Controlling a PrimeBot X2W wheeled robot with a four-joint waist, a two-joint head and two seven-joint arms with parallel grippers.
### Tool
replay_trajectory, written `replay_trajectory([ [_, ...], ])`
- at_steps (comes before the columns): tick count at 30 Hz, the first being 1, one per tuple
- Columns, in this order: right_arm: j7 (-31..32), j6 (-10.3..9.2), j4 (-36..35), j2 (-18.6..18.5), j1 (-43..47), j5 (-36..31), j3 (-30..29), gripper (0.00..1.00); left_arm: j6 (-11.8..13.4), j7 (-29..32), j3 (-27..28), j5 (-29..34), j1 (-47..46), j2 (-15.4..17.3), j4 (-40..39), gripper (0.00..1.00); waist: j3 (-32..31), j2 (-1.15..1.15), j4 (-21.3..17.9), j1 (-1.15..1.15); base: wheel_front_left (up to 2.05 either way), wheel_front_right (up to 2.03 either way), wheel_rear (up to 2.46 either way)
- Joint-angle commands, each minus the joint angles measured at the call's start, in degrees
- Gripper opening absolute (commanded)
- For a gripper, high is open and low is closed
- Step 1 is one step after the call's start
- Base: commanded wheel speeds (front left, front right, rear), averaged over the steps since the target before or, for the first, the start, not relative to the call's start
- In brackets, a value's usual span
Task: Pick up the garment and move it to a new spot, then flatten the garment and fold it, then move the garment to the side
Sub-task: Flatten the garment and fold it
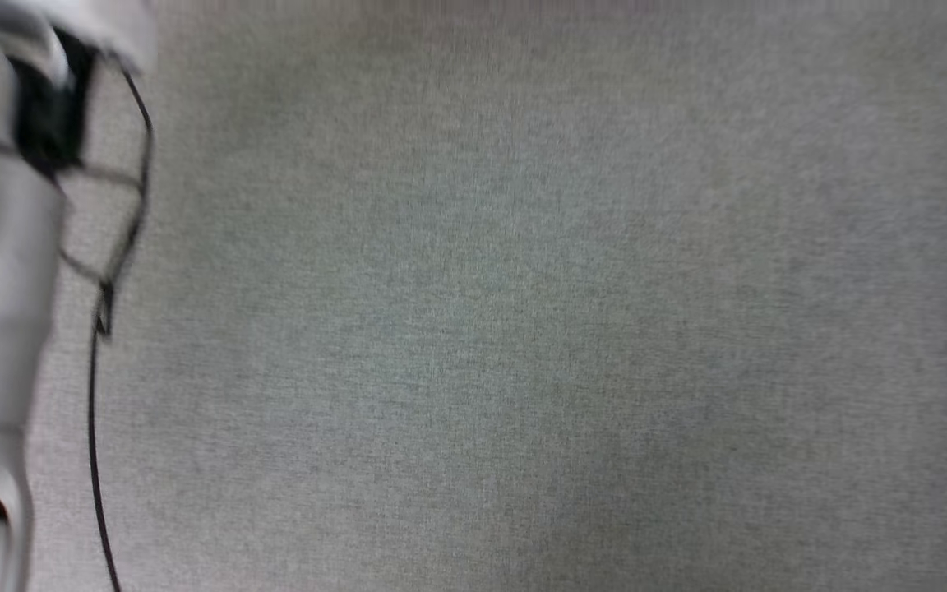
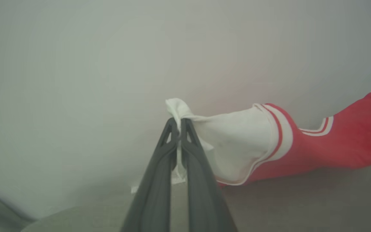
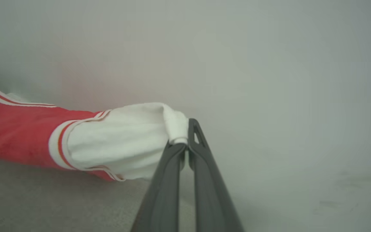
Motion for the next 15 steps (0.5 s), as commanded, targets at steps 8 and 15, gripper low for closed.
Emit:
replay_trajectory([
  [8, -0.6, -0.06, -5.4, -0.1, 19.1, 5.5, 0.5, 0.0, 0.0, -0.3, -4.1, -2.1, 20.7, 0.5, -2.1, 0.0, -11.0, 0.0, -1.3, -0.01, 0.0, 0.0, 0.0],
  [15, 2.3, -0.06, -13.5, -4.0, 37.5, 11.5, 2.8, 0.0, 1.2, 1.5, -5.2, -4.8, 36.8, 2.2, -5.9, 0.0, -17.4, 0.0, -1.8, -0.01, 0.0, 0.0, 0.0],
])
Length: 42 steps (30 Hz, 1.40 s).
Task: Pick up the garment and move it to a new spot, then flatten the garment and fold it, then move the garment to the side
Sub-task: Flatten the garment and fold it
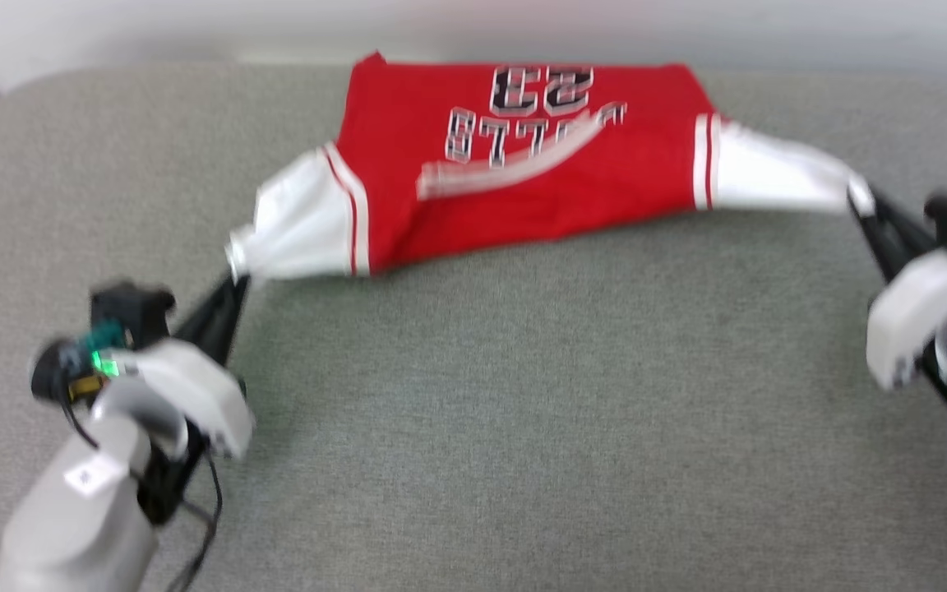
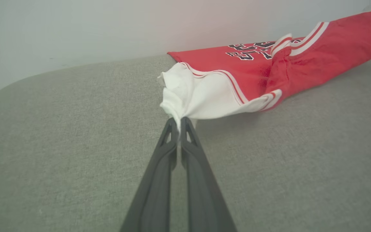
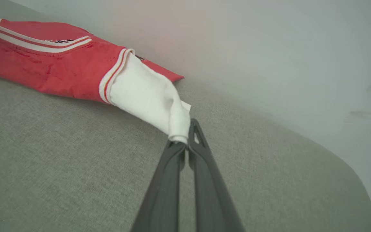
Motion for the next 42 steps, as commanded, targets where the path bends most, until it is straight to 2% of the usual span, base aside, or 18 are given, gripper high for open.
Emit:
replay_trajectory([
  [1, 0.6, -0.06, -1.4, -1.3, 3.4, 1.5, -0.1, 0.0, 0.5, 0.7, -0.2, -0.4, 2.8, 0.8, -1.2, 0.0, -3.0, 0.0, -0.3, 0.02, 0.0, 0.0, 0.0],
  [10, 3.9, -0.08, -8.5, -6.9, 21.7, 7.2, -2.7, 0.0, 3.3, 5.6, -0.8, -3.5, 17.8, 4.2, -8.5, 0.0, -8.3, 0.0, -0.8, 0.02, 0.0, 0.0, 0.0],
  [16, 7.2, -0.08, -12.5, -9.0, 29.9, 12.0, -4.1, 0.0, 5.2, 8.1, -0.5, -5.6, 25.7, 6.9, -13.7, 0.0, -11.5, 0.0, -1.6, 0.02, 0.0, 0.0, 0.0],
  [26, 16.2, -0.08, -20.5, -13.1, 41.6, 17.9, -5.7, 0.0, 7.8, 10.7, -0.3, -8.0, 36.8, 11.3, -23.1, 0.0, -14.3, 0.0, -2.0, 0.02, 0.0, 0.0, 0.0],
  [32, 22.9, -0.07, -23.1, -13.7, 47.6, 21.0, -8.3, 0.0, 9.2, 12.7, -1.6, -8.3, 41.6, 12.3, -29.2, 0.0, -14.4, 0.0, -1.7, 0.02, 0.0, 0.0, 0.0],
  [39, 25.7, -0.07, -25.4, -12.7, 50.5, 21.3, -11.8, 0.0, 9.9, 13.4, -2.6, -7.8, 41.7, 12.0, -31.8, 0.0, -13.5, 0.0, -0.8, 0.02, 0.0, 0.0, 0.0],
  [40, 25.8, -0.06, -25.9, -12.5, 50.3, 21.3, -12.4, 0.2, 9.9, 13.5, -2.7, -7.7, 41.5, 11.9, -32.0, 0.0, -13.2, 0.0, -0.7, 0.02, 0.0, 0.0, 0.0],
  [41, 26.3, -0.06, -26.3, -12.4, 49.9, 21.2, -13.0, 1.0, 9.9, 13.4, -2.8, -7.4, 41.1, 11.8, -32.3, 0.0, -13.0, 0.0, -0.5, 0.02, 0.0, 0.0, 0.0],
  [42, 27.3, -0.06, -26.6, -12.2, 49.8, 21.6, -13.1, 1.0, 9.9, 13.4, -2.9, -7.3, 40.8, 11.8, -32.6, 0.0, -12.7, 0.0, -0.4, 0.02, 0.0, 0.0, 0.0],
])
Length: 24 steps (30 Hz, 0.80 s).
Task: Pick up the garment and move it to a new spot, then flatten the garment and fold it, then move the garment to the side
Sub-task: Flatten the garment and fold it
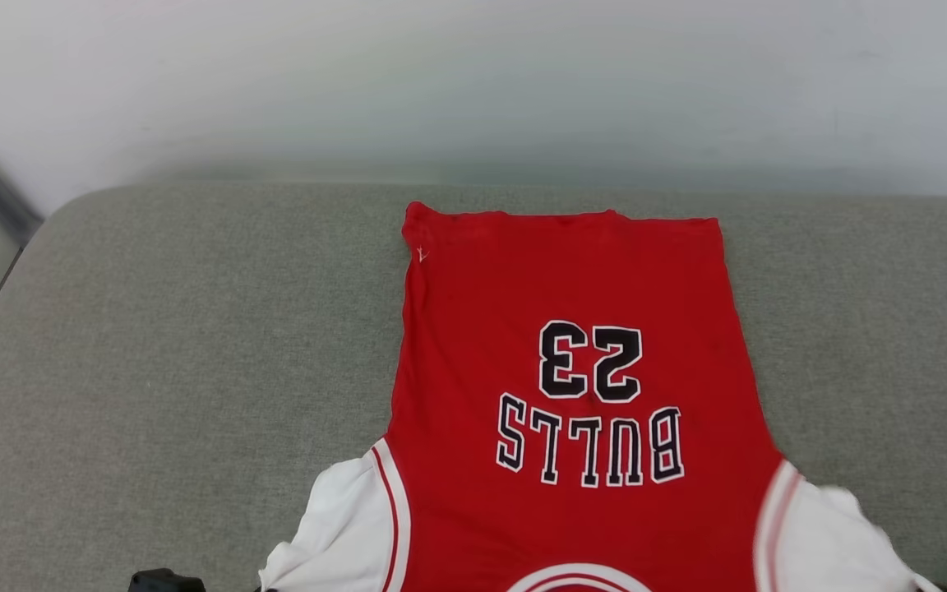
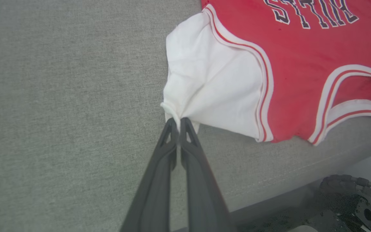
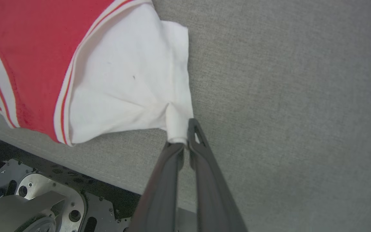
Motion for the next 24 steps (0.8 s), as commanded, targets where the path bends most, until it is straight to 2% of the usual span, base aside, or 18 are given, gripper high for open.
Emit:
replay_trajectory([
  [1, 1.5, -0.05, -1.3, 0.1, -0.8, 0.6, -0.6, 1.0, 0.3, -0.1, -0.2, 0.7, -1.0, -0.1, -0.8, 0.0, 0.8, 0.0, 0.5, 0.0, 0.0, 0.0, 0.0],
  [6, 7.1, -0.04, -5.5, 2.2, -4.9, 2.8, -5.7, 1.0, 0.2, 0.5, -1.1, 2.7, -3.1, 0.0, -4.0, 0.0, 3.9, 0.0, 2.5, 0.0, 0.0, 0.0, 0.0],
  [13, 22.0, -0.04, -10.7, 4.8, -18.0, 1.6, -10.9, 1.0, 0.2, 2.3, -2.4, 4.8, -7.0, -0.6, -10.8, 0.0, 10.7, 0.0, 7.0, 0.0, 0.0, 0.0, 0.0],
  [15, 27.7, -0.05, -9.8, 5.7, -23.4, 0.1, -11.8, 1.0, 0.2, 2.8, -2.7, 5.3, -8.1, -1.0, -12.8, 0.0, 13.3, 0.0, 8.6, 0.0, 0.0, 0.0, 0.0],
  [16, 27.7, -0.05, -9.8, 5.7, -23.4, 0.1, -11.8, 1.0, 0.2, 2.8, -2.7, 5.3, -8.1, -1.0, -12.8, 0.0, 13.3, 0.0, 8.6, 0.0, 0.0, 0.0, 0.0],
  [18, 33.4, -0.04, -8.6, 6.1, -29.2, -2.0, -12.1, 1.0, -0.1, 3.1, -3.4, 5.9, -9.3, -1.4, -14.5, 0.0, 16.1, 0.0, 10.4, 0.0, 0.0, 0.0, 0.0],
  [22, 43.8, -0.04, -4.3, 9.1, -41.9, -6.4, -13.6, 1.0, -1.0, 3.8, -4.7, 7.0, -12.0, -2.7, -17.0, 0.0, 21.6, 0.0, 14.2, 0.0, 0.0, 0.0, 0.0],
  [24, 47.4, -0.04, -2.0, 9.9, -48.0, -9.4, -14.4, 1.0, -1.3, 4.0, -5.3, 7.4, -13.3, -3.4, -18.1, 0.0, 23.8, 0.0, 16.1, 0.0, 0.0, 0.0, 0.0],
])
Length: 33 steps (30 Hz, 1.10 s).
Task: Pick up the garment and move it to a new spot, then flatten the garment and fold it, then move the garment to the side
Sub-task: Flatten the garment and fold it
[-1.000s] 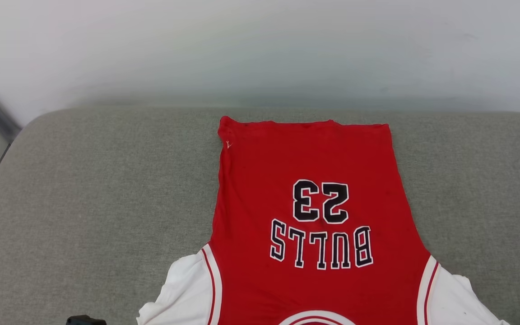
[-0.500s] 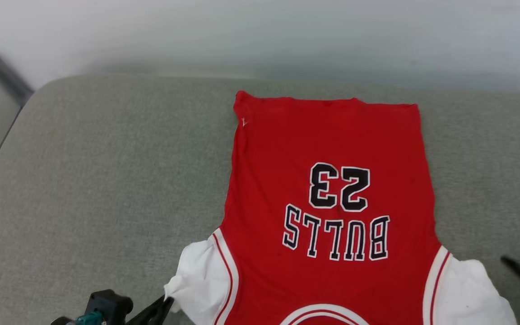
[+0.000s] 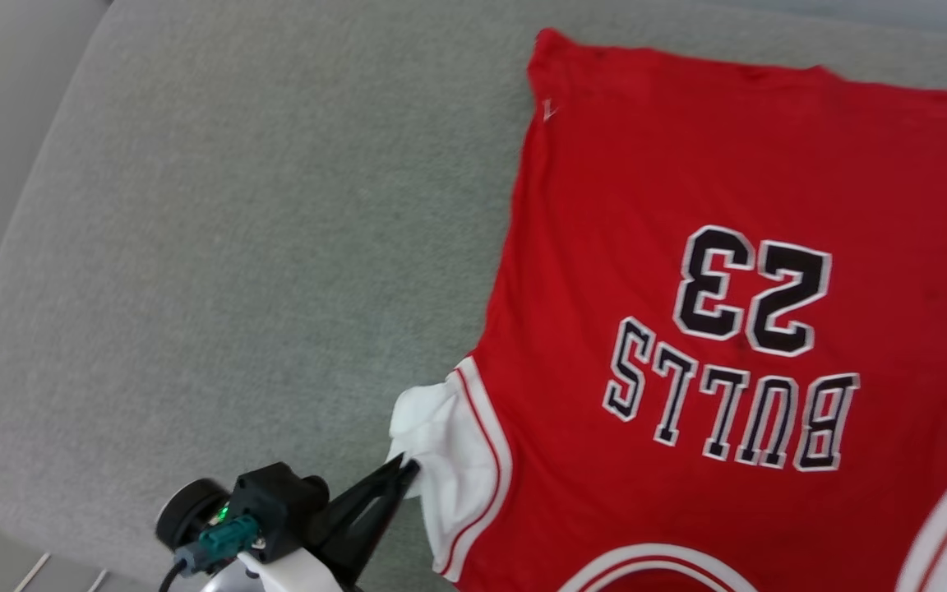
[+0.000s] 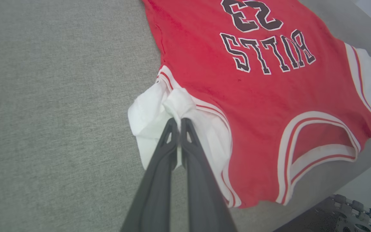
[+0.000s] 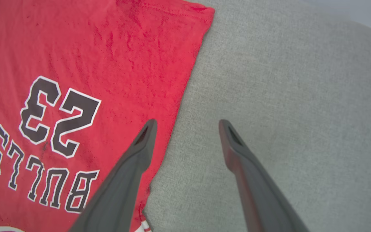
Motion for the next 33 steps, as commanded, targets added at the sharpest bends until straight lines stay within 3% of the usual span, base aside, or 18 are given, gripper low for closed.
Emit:
replay_trajectory([
  [1, 1.3, -0.02, 1.0, 0.2, -3.3, -1.6, -0.7, 1.0, -0.5, 0.1, -0.4, 0.2, -1.6, -0.7, -0.8, 0.0, 6.0, 0.0, 5.9, -0.02, 0.0, 0.0, 0.0],
  [7, 6.8, -0.02, 7.7, 0.2, -15.1, -10.4, -3.3, 1.0, -2.5, 1.1, -2.6, 1.5, -5.6, -2.8, -2.2, 0.0, 10.4, 0.0, 10.9, -0.02, 0.0, 0.0, 0.0],
  [12, 9.0, -0.02, 11.1, 1.1, -19.7, -16.0, -5.2, 1.0, -2.9, 0.9, -3.1, 2.0, -7.2, -3.8, -3.1, 0.0, 12.4, 0.0, 13.0, -0.02, 0.0, 0.0, 0.0],
  [24, 12.4, -0.02, 13.8, 1.2, -14.8, -21.1, -6.3, 1.0, -3.2, -0.3, -4.0, 1.7, -7.6, -5.0, -2.4, 0.0, 13.8, 0.0, 14.8, -0.02, 0.0, 0.0, 0.0],
  [26, 12.9, -0.02, 13.9, 1.9, -14.0, -21.0, -7.2, 0.0, -3.2, -0.5, -3.8, 1.7, -7.7, -4.9, -2.0, 0.0, 13.8, 0.0, 14.8, -0.02, 0.0, 0.0, 0.0],
  [33, 12.8, -0.02, 12.5, 2.5, -12.0, -21.4, -7.9, 0.0, -2.7, -0.6, -3.3, 1.5, -8.0, -4.5, -1.3, 0.0, 12.3, 0.0, 13.9, -0.02, 0.0, 0.0, 0.0],
])
